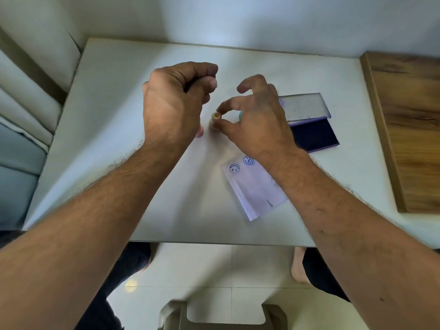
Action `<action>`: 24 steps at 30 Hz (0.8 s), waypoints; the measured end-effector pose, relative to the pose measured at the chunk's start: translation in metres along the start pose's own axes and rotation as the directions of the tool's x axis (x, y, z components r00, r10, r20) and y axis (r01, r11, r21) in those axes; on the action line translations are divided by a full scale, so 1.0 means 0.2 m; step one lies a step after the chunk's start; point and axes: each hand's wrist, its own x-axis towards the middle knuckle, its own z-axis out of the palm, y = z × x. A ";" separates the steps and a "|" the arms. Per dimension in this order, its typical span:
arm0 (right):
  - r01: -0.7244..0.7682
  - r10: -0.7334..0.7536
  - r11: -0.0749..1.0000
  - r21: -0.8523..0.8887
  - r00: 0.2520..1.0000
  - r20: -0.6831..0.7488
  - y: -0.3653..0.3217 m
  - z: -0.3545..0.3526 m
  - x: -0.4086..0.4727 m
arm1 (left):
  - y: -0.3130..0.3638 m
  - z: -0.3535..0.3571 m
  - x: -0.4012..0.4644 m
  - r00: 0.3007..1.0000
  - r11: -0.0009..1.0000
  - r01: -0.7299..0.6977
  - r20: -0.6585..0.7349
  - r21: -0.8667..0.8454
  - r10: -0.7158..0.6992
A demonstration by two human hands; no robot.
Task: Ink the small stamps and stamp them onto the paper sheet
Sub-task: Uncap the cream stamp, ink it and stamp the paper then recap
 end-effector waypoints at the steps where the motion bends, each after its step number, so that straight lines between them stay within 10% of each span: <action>1: -0.040 0.041 0.998 0.043 0.999 -0.004 0.00 -0.01 -0.01 | 0.00 0.00 0.00 1.000 1.000 0.002 0.003 0.001 -0.002; 6: -0.284 0.308 0.865 0.414 0.951 0.009 -0.06 -0.13 -0.08 | 0.02 0.01 -0.02 0.999 1.000 0.008 0.047 0.012 -0.009; 14: -0.635 0.586 0.198 0.747 0.687 0.429 -0.05 -0.23 -0.21 | 0.06 0.05 -0.09 0.959 0.994 -0.100 0.270 0.049 0.083; 18: -0.616 0.526 -0.114 0.780 0.628 0.573 -0.02 -0.23 -0.23 | 0.06 0.04 -0.13 0.902 0.988 -0.152 0.410 0.009 0.135; 24: -0.673 0.343 -0.285 0.682 0.593 0.729 0.04 -0.19 -0.19 | 0.00 0.07 -0.14 0.875 0.950 -0.300 0.423 0.090 0.236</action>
